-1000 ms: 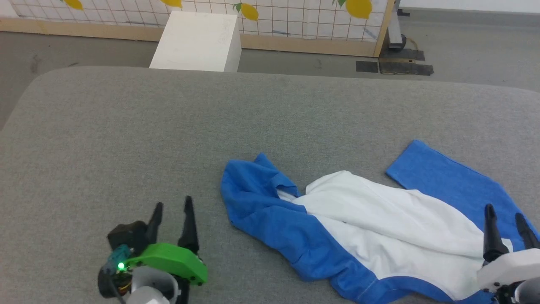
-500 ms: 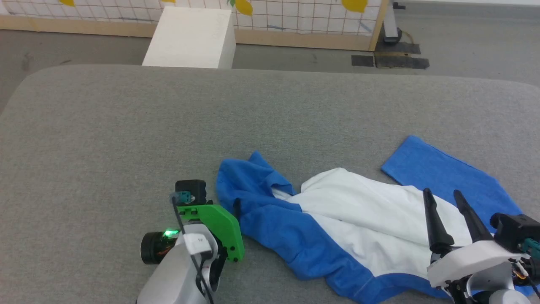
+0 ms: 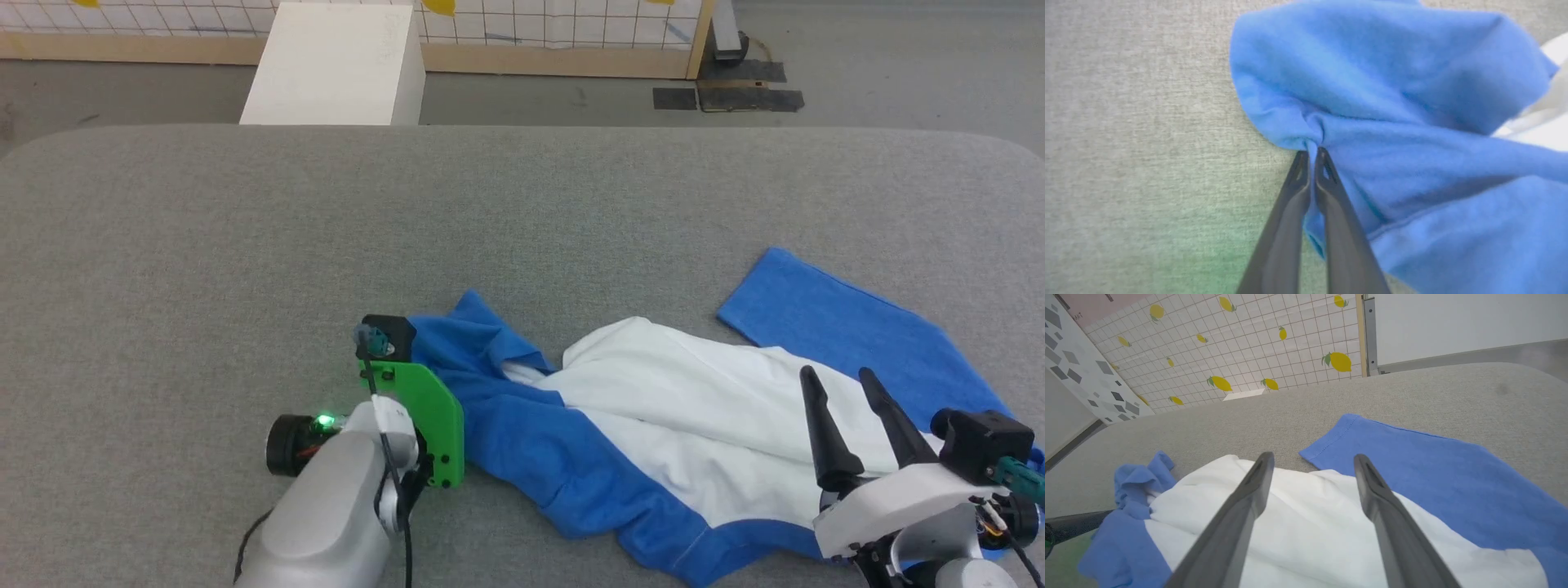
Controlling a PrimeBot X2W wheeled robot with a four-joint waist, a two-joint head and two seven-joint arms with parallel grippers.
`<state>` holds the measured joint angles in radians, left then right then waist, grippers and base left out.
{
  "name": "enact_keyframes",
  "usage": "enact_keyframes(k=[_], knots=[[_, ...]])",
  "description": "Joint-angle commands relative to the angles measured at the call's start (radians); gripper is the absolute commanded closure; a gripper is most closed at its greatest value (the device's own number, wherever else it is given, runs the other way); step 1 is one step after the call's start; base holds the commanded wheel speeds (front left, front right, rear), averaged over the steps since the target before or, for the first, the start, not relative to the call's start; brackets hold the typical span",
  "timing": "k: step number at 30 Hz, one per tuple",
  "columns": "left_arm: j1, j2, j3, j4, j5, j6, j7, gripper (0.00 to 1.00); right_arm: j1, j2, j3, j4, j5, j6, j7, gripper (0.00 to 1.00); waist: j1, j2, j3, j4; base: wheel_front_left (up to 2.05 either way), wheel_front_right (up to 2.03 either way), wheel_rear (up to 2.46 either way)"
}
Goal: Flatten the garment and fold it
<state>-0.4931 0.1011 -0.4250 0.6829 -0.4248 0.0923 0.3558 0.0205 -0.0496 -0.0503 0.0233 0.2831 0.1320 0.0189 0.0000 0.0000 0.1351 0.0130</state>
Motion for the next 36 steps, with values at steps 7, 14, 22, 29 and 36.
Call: enact_keyframes(k=[7, 14, 22, 29, 36], knots=[[0.116, 0.040, 0.128, -0.109, -0.067, 0.058, -0.253, 1.00, 0.005, -0.001, 0.001, -0.012, 0.003, -0.001, 0.002, 0.00, 0.0000, 0.0000, -0.026, 0.051, 0.00, 0.00, 0.00], [0.290, 0.124, 0.242, -0.280, -0.107, 0.139, -0.309, 1.00, 0.006, -0.001, 0.002, -0.018, -0.010, -0.001, 0.013, 0.00, 0.0000, 0.0000, -0.039, 0.111, 0.00, 0.00, 0.00], [0.468, 0.142, 0.286, -0.423, -0.147, 0.207, -0.254, 0.21, 0.010, -0.001, 0.012, -0.008, -0.019, -0.001, 0.056, 0.00, 0.0000, 0.0000, -0.039, 0.172, 0.00, 0.00, 0.00], [0.474, 0.103, 0.258, -0.501, -0.141, 0.117, -0.421, 0.00, -0.060, -0.049, 0.139, -0.019, -0.131, -0.001, 0.143, 0.00, 0.0000, 0.0000, -0.023, 0.203, 0.00, 0.00, 0.00], [0.390, 0.069, 0.208, -0.490, -0.063, 0.049, -0.594, 0.00, -0.269, -0.280, 0.426, 0.062, -0.126, -0.001, 0.333, 0.00, 0.0000, 0.0000, 0.024, 0.245, 0.00, 0.00, 0.00]])
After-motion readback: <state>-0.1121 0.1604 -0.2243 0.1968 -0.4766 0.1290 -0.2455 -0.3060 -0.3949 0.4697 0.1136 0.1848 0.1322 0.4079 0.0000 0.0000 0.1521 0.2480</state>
